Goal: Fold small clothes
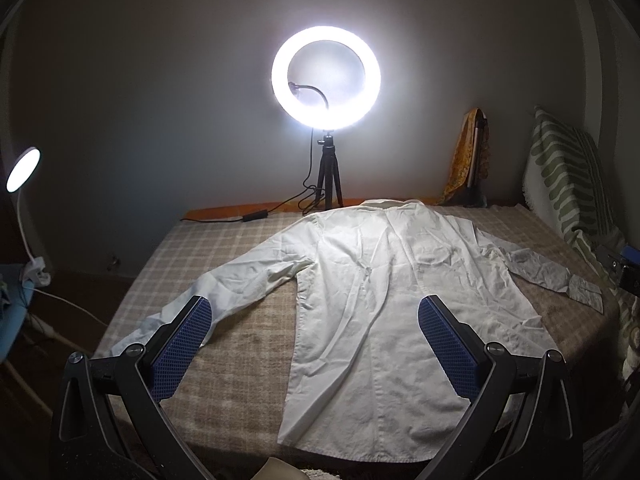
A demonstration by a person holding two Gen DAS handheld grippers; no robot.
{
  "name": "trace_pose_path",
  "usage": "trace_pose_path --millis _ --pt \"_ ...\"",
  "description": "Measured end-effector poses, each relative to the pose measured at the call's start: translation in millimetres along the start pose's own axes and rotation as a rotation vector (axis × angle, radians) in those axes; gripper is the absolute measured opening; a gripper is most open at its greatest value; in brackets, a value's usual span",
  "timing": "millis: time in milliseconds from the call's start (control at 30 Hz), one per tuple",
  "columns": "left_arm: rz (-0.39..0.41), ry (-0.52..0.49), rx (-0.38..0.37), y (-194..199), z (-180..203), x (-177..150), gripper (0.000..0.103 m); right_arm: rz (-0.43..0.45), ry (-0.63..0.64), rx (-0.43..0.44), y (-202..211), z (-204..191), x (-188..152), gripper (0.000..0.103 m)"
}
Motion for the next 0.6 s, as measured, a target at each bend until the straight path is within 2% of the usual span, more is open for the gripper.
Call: trace_pose_path --millis 300,600 --pt "0.03 -0.029 -0.014 20.8 16.5 1.1 0.103 0.014 -0.003 0.002 18.8 2.6 -1.7 0.103" --pt "0.045 -0.031 -0.026 24.6 24.6 1.5 0.103 0.014 -0.013 0.004 18.8 4.9 -2.1 0.103"
Point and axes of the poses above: each gripper's, at about its wrist camera, not at the fingertips, and y roughly against the way its jaws point, z to its right, x to its top, the point moved 3 cm from there along -y, roughly the way its jaws point, and after that the axes turned 5 degrees about -x, right-handed, at the moved point
